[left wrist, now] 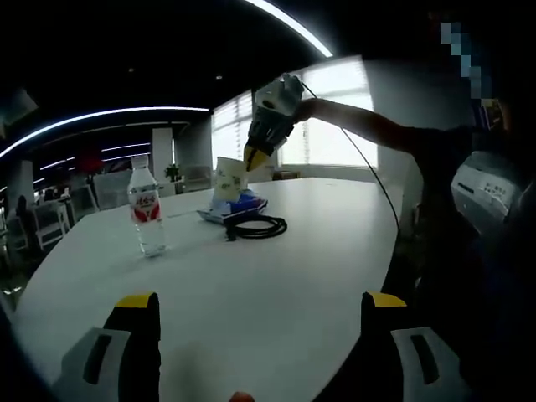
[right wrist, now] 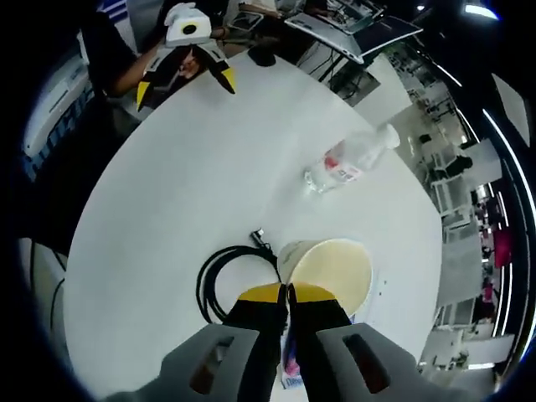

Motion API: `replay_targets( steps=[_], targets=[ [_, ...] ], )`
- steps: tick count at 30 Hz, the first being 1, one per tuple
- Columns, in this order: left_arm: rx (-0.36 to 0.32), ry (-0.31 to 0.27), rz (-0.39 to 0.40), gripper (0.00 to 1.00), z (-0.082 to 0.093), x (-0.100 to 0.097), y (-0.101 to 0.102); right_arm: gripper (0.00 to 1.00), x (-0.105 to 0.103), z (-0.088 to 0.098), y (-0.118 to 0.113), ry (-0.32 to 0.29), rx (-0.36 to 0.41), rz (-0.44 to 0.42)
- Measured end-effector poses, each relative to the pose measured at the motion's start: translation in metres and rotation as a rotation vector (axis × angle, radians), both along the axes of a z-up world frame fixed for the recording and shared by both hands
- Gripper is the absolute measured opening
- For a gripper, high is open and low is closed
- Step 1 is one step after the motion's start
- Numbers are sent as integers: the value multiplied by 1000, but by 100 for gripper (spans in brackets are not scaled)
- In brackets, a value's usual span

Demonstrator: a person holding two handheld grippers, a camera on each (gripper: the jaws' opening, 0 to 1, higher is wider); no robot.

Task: Arrange the tabletop items into an orderly group along one side of the table until the central work area is clear of visible clutter.

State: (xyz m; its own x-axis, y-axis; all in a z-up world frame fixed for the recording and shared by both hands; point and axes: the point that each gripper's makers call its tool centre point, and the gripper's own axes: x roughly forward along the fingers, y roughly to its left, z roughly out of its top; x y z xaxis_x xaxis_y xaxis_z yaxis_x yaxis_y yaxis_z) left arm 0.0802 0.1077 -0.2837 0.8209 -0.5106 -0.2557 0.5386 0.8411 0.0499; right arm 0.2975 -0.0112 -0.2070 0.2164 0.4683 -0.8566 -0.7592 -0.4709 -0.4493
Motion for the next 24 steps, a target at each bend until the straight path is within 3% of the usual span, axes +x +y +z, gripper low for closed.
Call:
replay_targets(
  steps=[9, 24],
  targets=[
    [-1, -6, -11, 100, 0, -1, -4, 0, -3, -5, 16, -12, -24, 34],
    [-10, -6, 2, 100, -4, -2, 1, 0, 2, -30, 43, -6, -96, 61]
  ],
)
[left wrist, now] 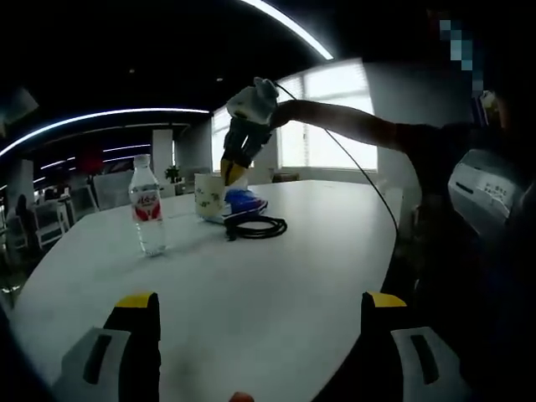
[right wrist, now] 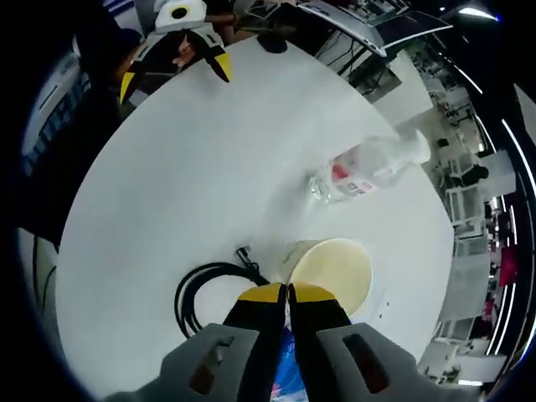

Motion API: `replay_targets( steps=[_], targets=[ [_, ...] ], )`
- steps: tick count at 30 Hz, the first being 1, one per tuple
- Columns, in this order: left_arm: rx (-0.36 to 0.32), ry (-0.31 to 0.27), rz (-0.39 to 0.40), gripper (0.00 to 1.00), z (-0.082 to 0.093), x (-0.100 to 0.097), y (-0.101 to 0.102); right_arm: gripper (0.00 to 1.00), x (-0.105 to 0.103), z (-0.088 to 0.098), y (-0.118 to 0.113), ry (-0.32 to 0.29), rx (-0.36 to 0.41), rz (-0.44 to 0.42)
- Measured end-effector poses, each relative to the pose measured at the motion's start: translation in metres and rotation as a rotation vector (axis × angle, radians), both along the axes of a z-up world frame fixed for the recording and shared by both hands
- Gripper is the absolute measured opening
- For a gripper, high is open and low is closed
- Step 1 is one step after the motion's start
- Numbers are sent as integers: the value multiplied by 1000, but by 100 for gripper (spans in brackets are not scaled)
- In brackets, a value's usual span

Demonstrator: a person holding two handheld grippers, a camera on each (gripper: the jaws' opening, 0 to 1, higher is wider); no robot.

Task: Arrange the tabletop items into an orderly group along one side of the table until the central work area is clear of visible clutter.

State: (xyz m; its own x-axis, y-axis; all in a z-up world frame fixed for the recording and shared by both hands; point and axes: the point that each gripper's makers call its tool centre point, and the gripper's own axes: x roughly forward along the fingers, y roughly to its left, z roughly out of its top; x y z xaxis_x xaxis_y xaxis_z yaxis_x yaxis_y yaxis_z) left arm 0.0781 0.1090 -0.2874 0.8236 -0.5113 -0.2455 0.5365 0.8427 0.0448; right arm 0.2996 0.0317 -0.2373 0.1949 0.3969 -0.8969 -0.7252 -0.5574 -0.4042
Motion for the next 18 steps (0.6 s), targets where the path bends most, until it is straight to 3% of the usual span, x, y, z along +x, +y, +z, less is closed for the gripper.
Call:
replay_targets(
  steps=[18],
  targets=[
    [-8, -7, 11, 100, 2, -1, 5, 0, 0, -13, 16, -5, -68, 27]
  ],
)
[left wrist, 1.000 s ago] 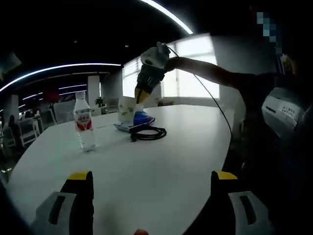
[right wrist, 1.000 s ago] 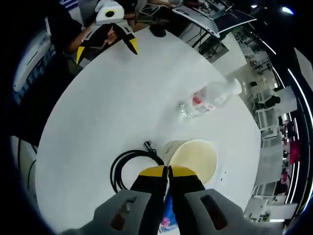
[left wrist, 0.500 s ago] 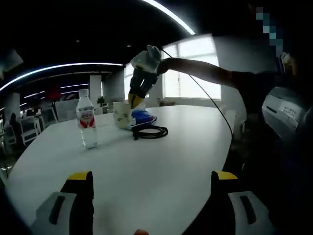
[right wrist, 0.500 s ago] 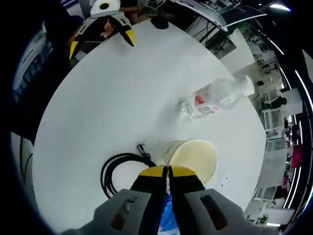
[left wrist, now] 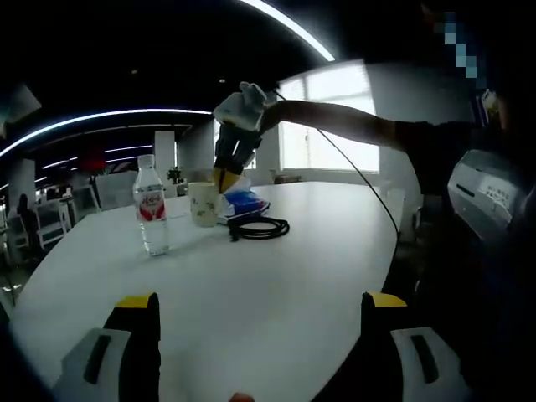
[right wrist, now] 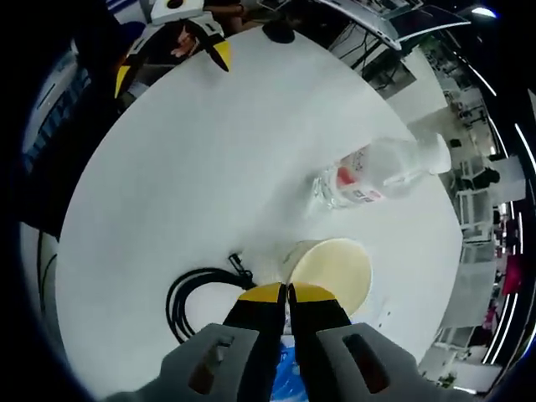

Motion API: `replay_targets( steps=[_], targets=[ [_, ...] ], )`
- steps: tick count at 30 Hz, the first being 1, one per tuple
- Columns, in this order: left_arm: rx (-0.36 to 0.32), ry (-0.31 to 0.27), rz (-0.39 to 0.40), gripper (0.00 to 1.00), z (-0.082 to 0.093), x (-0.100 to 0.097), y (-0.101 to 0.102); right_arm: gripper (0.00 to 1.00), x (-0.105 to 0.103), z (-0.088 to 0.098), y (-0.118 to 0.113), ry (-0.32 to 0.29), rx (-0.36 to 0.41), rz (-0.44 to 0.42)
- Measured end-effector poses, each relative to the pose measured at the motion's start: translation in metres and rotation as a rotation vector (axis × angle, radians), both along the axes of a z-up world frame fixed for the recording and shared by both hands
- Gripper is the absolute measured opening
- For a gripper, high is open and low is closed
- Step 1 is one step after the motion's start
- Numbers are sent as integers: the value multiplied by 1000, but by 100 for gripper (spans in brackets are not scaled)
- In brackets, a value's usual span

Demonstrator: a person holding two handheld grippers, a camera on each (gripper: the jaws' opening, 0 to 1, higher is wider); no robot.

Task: Arrange the tabletop items into an orderly group along one side of the table until the central work area is clear of visible clutter.

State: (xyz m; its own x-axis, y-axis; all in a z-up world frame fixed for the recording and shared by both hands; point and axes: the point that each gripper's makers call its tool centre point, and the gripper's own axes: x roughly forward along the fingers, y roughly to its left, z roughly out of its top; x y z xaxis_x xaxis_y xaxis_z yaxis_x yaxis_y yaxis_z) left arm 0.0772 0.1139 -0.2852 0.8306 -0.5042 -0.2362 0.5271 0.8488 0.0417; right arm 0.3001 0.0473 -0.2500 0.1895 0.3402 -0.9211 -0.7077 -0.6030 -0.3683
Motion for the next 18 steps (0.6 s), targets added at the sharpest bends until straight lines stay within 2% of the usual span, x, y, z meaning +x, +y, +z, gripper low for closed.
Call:
replay_targets(
  steps=[18],
  targets=[
    [-5, 0, 2, 100, 0, 0, 2, 0, -1, -8, 18, -5, -32, 31]
  ],
)
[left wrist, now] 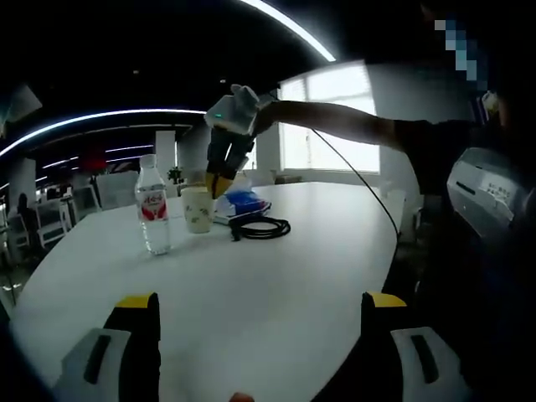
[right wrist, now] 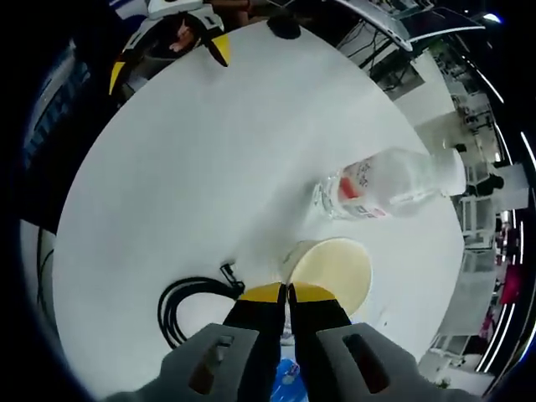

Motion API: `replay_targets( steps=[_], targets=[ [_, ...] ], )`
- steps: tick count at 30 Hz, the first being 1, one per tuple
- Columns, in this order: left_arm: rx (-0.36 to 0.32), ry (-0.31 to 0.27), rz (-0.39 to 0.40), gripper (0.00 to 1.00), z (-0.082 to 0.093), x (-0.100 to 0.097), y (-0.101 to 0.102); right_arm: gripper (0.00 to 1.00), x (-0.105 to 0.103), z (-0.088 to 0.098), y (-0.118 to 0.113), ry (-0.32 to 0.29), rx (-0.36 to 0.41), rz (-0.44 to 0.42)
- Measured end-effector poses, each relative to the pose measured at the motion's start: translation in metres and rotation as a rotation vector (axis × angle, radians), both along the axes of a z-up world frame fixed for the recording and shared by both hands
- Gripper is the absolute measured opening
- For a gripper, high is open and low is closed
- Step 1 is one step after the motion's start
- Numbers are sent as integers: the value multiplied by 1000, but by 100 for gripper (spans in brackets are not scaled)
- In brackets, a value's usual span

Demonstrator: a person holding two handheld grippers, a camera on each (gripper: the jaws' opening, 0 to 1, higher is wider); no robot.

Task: Arrange the tabletop items into an orderly group along one side of the table until the central work area is clear of visible clutter.

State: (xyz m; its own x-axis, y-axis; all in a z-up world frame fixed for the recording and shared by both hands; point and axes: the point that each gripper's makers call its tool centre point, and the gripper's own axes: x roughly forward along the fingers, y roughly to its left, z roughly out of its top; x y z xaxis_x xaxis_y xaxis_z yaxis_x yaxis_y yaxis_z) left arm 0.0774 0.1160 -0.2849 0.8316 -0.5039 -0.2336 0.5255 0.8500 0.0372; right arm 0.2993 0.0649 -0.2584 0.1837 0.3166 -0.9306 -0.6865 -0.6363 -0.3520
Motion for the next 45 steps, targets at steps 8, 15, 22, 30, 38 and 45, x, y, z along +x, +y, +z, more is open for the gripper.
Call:
replay_targets(
  steps=[8, 15, 22, 30, 38, 45],
  targets=[
    [0, -2, 5, 100, 0, 0, 2, 0, 2, -6, 3, -10, -19, 11],
    [-5, -2, 7, 100, -2, -2, 3, 0, 3, -10, 4, -12, -30, 12],
    [-8, -2, 20, 100, -2, -4, 9, 0, 5, -11, 5, -13, -35, 4],
    [-16, -1, 22, 100, -4, -4, 10, 1, 2, -12, 9, 1, -27, -2],
    [-15, -4, 25, 100, -3, -5, 11, 4, 1, -14, 10, 5, -27, -6],
    [-18, -2, 25, 100, -5, -5, 11, 5, 1, -13, 9, -1, -24, -8]
  ],
)
